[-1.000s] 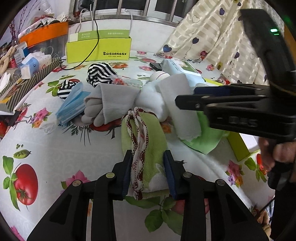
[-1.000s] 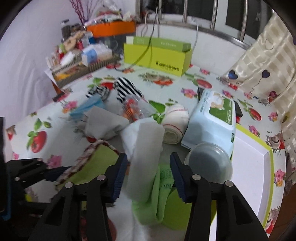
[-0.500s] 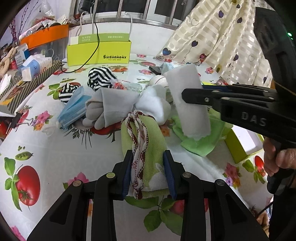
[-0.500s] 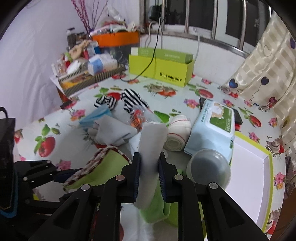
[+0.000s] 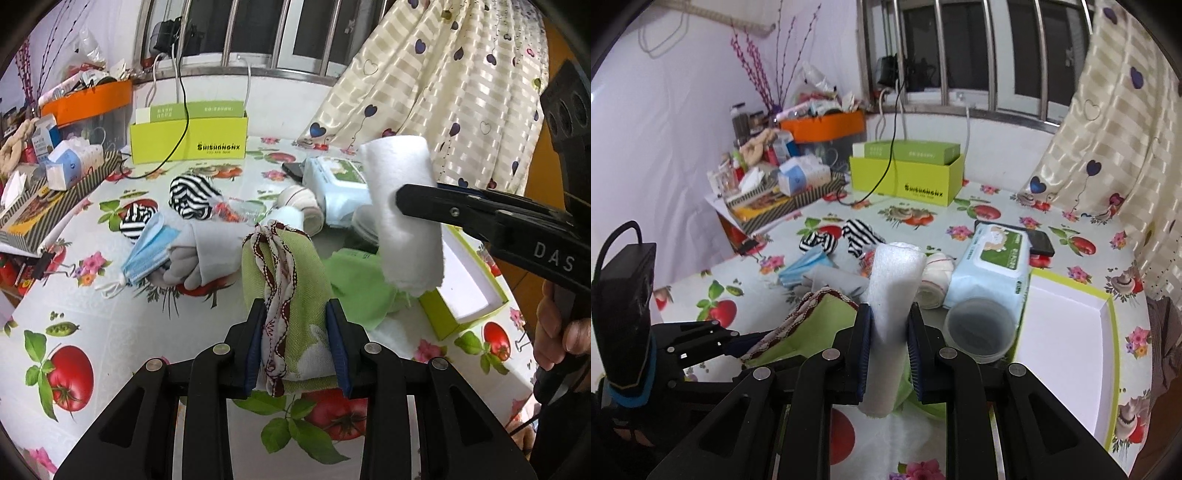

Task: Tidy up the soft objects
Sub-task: 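Carry both held towels into the white tray and open both grippers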

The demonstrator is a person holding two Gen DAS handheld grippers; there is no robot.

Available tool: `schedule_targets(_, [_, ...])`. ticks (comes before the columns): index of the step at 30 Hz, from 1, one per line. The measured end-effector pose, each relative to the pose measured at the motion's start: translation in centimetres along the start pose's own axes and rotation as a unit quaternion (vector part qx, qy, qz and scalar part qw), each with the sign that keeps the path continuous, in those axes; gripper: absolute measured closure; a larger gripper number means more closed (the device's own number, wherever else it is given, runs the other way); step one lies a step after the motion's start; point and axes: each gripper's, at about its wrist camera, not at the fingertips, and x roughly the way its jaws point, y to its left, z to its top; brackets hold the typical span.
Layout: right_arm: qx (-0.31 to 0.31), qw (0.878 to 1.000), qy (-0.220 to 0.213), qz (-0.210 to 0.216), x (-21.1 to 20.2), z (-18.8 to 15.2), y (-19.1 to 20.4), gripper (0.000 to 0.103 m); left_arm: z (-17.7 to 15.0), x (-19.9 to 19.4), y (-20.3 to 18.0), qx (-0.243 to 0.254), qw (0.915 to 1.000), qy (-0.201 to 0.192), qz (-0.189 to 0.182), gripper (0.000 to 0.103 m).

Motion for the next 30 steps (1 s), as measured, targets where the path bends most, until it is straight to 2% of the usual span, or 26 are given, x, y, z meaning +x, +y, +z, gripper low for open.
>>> schedule_targets(8, [0.034, 0.999, -0.033, -0.009, -3.1, -0.5, -2.9, 0.085, 1.6, -0.7, -1.2, 0.013, 0.9997, -0.019, -0.002, 0.07])
schedule_targets(17, [0.085, 0.994, -0.057, -0.042, -6.3, -1.8, -8.0, 0.086, 3.8, -0.3, -4.3, 0.04, 0.9982, -0.031, -0.032, 0.069])
schedule_targets(23, [0.125, 0.99, -0.051, -0.047, -6.7, -3.6, -11.6, 0.085, 4.7, 0.4, -6.7, 0.057, 0.9964, -0.032, -0.053, 0.069])
schedule_targets(30, [0.158, 0.985, -0.005, -0.07, -4.7, -6.0, -14.9, 0.085, 5.5, 1.6, -9.2, 0.069, 0.9946, -0.026, -0.073, 0.069])
